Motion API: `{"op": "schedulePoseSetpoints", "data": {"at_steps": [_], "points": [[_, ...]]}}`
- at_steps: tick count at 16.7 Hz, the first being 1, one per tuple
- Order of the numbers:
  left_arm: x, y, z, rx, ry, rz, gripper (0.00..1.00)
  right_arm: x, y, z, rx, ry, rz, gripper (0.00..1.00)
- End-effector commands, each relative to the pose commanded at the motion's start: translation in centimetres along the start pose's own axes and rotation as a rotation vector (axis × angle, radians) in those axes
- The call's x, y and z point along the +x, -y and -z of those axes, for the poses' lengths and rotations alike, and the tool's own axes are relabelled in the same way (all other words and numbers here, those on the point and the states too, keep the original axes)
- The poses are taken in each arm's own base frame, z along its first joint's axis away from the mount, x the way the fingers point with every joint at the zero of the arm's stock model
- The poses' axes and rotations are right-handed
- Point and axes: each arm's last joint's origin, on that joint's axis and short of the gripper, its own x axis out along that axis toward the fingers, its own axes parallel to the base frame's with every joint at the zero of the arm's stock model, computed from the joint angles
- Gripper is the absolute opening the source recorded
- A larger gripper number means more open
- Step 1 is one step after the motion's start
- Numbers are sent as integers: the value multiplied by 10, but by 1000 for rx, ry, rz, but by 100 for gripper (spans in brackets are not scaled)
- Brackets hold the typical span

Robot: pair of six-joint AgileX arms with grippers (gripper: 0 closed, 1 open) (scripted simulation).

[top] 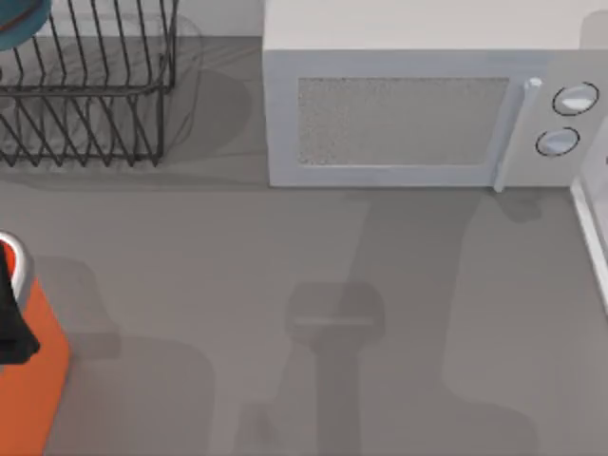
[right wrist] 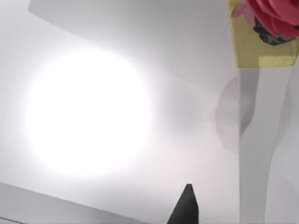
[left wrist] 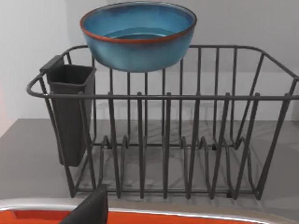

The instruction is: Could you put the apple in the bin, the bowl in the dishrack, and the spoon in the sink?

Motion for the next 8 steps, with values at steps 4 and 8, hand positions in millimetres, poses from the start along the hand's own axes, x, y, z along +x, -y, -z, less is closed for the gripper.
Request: {"op": "schedulePoseSetpoints", "data": {"at_steps": [4,8], "points": [[0,0,0,0,0,0,100,0,0,0,0,0,0,15],[0,0,0,0,0,0,100,0,0,0,0,0,0,45]]}}
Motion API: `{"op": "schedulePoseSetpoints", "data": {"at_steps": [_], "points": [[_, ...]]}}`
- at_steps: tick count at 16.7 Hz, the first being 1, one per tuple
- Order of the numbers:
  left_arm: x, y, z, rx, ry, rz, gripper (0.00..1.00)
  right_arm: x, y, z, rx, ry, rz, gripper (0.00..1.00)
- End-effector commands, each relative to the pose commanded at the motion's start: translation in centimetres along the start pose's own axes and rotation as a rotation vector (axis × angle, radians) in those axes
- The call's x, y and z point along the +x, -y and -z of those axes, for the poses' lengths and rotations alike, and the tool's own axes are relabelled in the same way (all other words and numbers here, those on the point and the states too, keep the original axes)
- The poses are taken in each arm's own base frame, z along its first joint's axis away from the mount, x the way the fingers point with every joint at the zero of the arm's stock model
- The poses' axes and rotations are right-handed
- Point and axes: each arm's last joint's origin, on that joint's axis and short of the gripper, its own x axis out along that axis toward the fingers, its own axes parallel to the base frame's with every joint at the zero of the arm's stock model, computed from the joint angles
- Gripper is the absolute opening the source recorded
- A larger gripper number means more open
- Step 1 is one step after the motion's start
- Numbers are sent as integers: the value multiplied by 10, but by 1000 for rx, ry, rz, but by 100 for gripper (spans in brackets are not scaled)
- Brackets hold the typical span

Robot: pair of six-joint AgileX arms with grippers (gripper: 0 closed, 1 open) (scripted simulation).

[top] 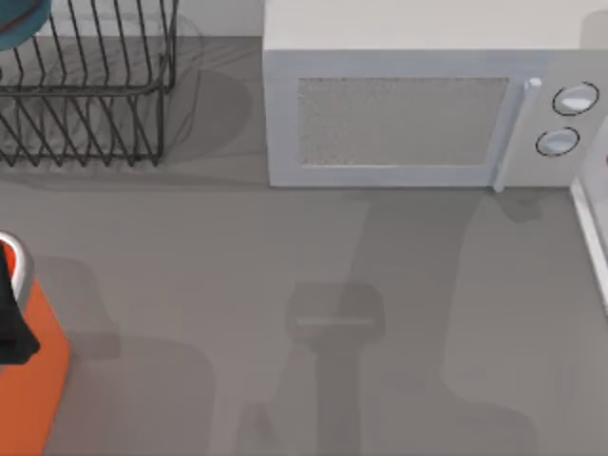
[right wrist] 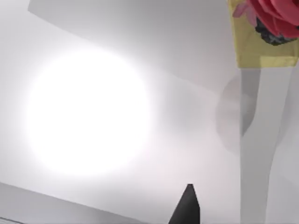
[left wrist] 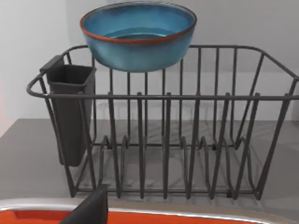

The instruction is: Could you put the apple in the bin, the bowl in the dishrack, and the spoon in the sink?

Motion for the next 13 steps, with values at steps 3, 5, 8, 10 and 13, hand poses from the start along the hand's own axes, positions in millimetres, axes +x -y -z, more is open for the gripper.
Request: {"op": "schedulePoseSetpoints", "data": {"at_steps": [3,5,8,10,13], "points": [[0,0,0,0,0,0,100,0,0,0,0,0,0,68],[0,0,0,0,0,0,100,0,0,0,0,0,0,83],[0,0,0,0,0,0,100,0,0,0,0,0,0,100],[0,0,0,0,0,0,100,0,0,0,0,0,0,100],[0,0,0,0,0,0,100,0,0,0,0,0,0,100]]}}
